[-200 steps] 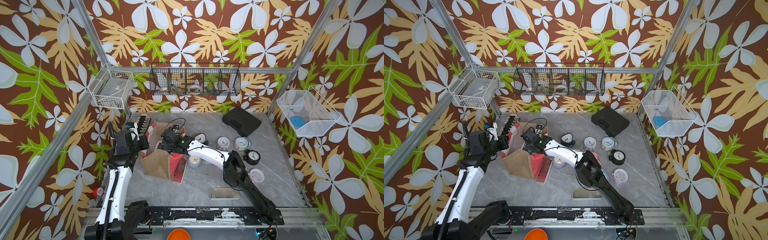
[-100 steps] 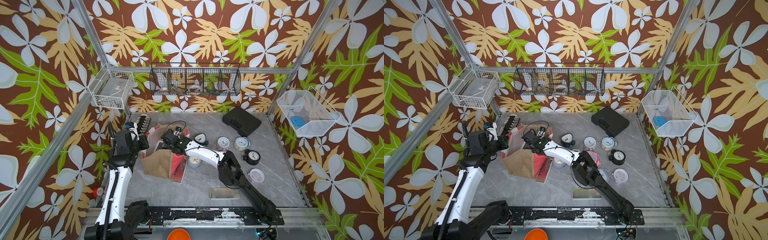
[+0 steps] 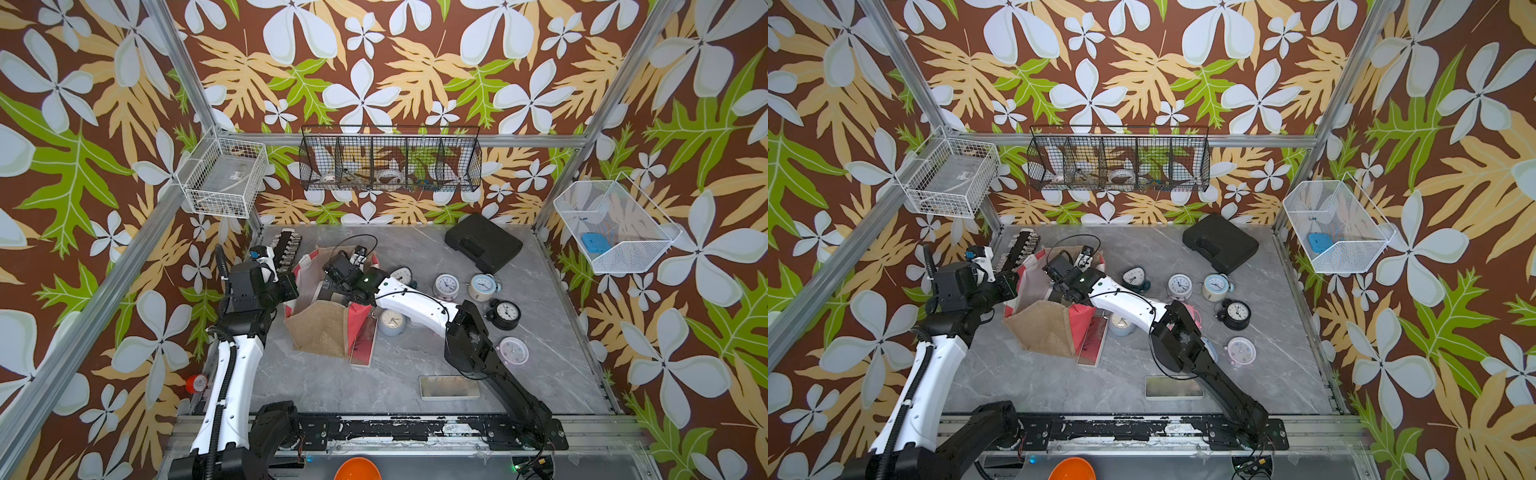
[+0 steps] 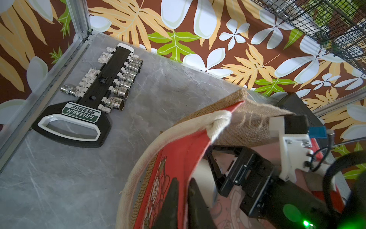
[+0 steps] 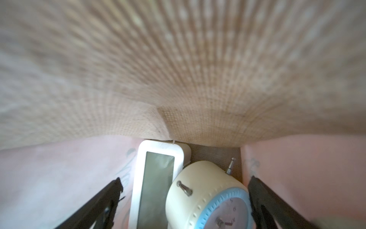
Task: Put the alarm clock into the canvas bag
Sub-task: Place the alarm at the canvas bag, then pick up the alarm from the center of the board.
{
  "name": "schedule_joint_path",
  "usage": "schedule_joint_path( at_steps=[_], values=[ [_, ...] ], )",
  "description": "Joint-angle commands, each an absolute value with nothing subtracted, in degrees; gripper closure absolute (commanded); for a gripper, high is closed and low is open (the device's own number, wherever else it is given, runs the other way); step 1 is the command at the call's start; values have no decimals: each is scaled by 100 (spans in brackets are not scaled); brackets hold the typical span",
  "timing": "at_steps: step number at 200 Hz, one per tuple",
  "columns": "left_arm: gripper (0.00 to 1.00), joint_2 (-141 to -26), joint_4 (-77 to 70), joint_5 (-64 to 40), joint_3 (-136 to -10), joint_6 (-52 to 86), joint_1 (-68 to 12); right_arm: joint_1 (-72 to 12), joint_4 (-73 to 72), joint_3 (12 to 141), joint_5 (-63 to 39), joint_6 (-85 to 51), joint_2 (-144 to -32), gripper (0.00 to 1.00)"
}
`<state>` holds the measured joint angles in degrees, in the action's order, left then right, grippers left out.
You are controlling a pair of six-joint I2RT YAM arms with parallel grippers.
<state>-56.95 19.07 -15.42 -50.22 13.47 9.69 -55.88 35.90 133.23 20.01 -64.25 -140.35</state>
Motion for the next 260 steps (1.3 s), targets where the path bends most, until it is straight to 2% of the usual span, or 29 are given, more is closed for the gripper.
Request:
schedule_joint_path(
  at_steps=[1, 27, 48, 102, 148, 197, 260],
  values=[
    [80, -5713, 2073, -1501, -5011, 1403, 968, -5610, 3750, 13290, 2294, -6385, -13898, 0],
    [74, -5733, 2391, -1292, -5087, 1431, 975, -5647, 3736, 13259, 2278, -6373, -13714, 0],
    [74, -5608, 2273, -1135, -4958, 1399, 968, -5694, 3683, 13275, 2250, -6283, -13573, 0],
    [97, -5509, 1870, -1116, -4814, 1263, 972, -5816, 3616, 13253, 2330, -5746, -13043, 0],
    [100, -5453, 1873, -1028, -4731, 1102, 975, -5845, 3490, 12897, 2218, -4688, -12410, 3],
    [100, -5346, 1871, -952, -4619, 1076, 970, -5840, 3539, 11554, 2461, -3790, -11192, 6],
    [100, -5089, 2116, -997, -4624, 1370, 973, -5985, 3220, 9124, 2448, -4083, -9538, 11]
  ],
)
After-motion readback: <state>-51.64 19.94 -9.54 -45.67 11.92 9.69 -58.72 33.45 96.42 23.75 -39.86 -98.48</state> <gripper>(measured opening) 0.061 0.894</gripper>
